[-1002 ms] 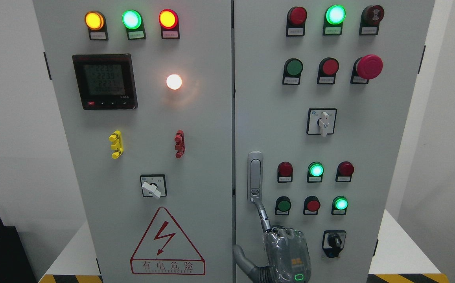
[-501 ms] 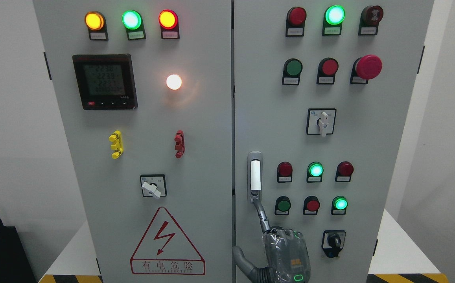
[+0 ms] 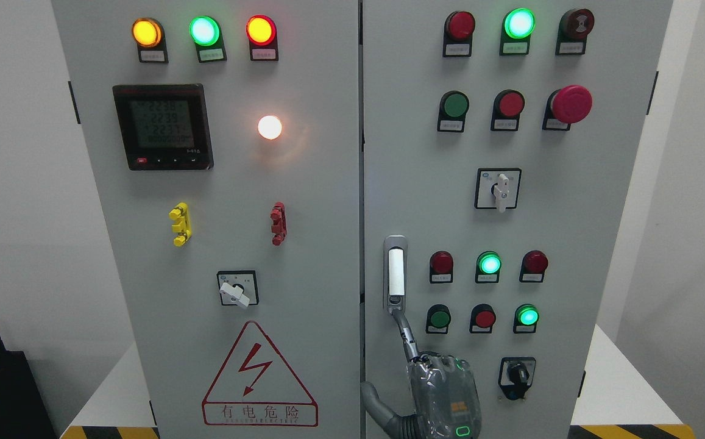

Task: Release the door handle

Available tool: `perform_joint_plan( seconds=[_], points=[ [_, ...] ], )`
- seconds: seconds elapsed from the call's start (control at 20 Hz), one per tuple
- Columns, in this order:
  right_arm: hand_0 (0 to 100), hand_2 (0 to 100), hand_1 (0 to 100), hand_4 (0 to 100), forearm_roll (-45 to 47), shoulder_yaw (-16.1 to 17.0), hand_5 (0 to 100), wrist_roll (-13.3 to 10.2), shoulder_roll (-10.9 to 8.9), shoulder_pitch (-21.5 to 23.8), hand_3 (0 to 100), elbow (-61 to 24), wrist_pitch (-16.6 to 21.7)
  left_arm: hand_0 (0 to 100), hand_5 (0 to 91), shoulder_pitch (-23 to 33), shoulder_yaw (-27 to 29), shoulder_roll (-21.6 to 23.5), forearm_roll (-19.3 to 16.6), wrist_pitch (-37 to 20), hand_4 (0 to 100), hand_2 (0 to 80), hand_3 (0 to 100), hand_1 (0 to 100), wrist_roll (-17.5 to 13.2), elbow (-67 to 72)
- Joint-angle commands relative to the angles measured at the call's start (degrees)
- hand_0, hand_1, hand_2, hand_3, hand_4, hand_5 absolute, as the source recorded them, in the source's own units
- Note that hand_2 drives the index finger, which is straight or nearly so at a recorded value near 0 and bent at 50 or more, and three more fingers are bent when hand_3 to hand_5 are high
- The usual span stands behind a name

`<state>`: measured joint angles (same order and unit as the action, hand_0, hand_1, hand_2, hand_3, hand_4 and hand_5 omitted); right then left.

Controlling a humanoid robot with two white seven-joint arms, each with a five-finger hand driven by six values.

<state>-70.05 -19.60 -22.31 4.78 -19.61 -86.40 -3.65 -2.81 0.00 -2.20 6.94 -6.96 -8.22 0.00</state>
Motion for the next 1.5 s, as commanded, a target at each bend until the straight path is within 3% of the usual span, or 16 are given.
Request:
perform_joint_plan(
  seconds=[0.0,0.85,0.95,1.0,1.2,1.45],
  points=[
    [23,0,40,100,0.2,0.2,100,-0.7,-0.03,-0.2,100,-0.3,0.1,12,0.0,0.0,0.6,0.0,0.0,0.0,0,0.0,0,39,0.0,1.0],
    [25,0,39,100,0.4,0.2,100,-2.7,-0.29,0.1,100,-2.1,1.0,12,0.0,0.0,0.6,0.0,0.0,0.0,0,0.0,0,39,0.0,1.0],
    [25,0,40,100,0.4,0.3,100,-3.1,-0.65,0.4,100,-2.4,2.8,12,0.0,0.0,0.6,0.0,0.0,0.0,0,0.0,0,39,0.0,1.0],
    [26,3,40,100,0.4,0.8,100,-3.7,-0.65,0.4,100,-2.4,3.6,12,0.0,0.0,0.6,0.0,0.0,0.0,0,0.0,0,39,0.0,1.0],
    [28,39,41,98,0.5,1.1,100,-4.7,-0.38,2.0,100,-2.5,4.8,12,0.0,0.0,0.6,0.0,0.0,0.0,0,0.0,0,39,0.0,1.0],
    [36,56,39,97,1.6,1.8,100,-5.0,-0.12,3.7,100,-3.2,5.2,12,0.0,0.0,0.6,0.0,0.0,0.0,0,0.0,0,39,0.0,1.0]
  ],
)
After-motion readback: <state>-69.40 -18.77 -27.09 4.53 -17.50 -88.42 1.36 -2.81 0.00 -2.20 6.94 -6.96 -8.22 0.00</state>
